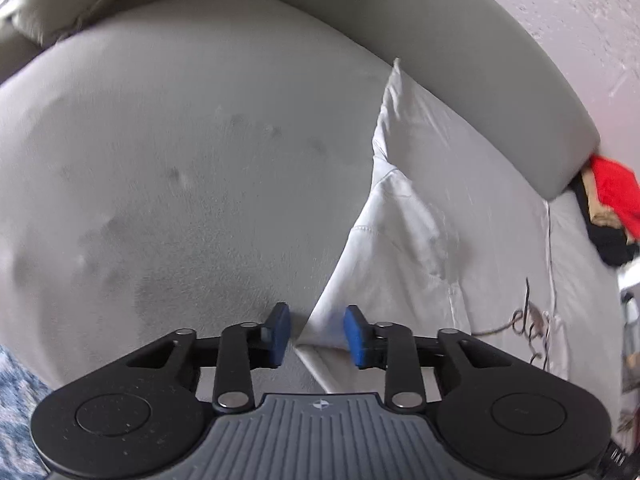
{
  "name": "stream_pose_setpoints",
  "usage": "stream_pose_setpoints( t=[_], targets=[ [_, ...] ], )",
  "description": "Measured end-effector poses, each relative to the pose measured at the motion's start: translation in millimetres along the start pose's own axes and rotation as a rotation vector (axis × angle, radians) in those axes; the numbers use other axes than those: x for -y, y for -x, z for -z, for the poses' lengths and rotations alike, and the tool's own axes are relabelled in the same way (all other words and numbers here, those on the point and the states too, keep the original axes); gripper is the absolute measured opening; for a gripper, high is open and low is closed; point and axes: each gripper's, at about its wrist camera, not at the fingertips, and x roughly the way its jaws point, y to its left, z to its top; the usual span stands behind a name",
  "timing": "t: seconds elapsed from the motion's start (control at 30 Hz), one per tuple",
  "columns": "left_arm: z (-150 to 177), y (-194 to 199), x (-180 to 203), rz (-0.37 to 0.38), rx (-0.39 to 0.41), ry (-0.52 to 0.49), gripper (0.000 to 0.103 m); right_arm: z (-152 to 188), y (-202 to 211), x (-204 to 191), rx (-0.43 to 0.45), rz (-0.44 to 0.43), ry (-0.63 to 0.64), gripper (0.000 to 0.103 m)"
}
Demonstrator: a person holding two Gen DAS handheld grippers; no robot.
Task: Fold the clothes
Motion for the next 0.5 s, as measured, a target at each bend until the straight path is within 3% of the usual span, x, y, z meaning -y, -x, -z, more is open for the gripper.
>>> stream_pose_setpoints(
  t=[0.03,0.07,0.33,0.4,0.47,0.5],
  targets=[
    [2,1,4,-0.027,0.008,-0.020,0.015,0,0,0,0.000,-0.001,-0.001,0.073],
    [3,2,9,-0.054,0.016,-0.040,0.001,0,0,0,0.000,-0.002,-0.002,0.073],
    [15,8,44,-0.272,0.078,-0.201,0.007,-3,2,-7,-0.014,0.020,0.025,0.075],
    [22,20,55,-0.267,0.184,-0.277,0.009,-8,13,-7,0.011,-0.004,0.011,0.075],
    [22,32,60,-0.210,0.255,-0.324,0.009,-15,25,-4,0.073,0.001,0.013,0.074],
    [18,31,63,-0.189,0.259,-0.333,0.009,-19,30,-2,0.111,0.019,0.015,0.067]
  ],
)
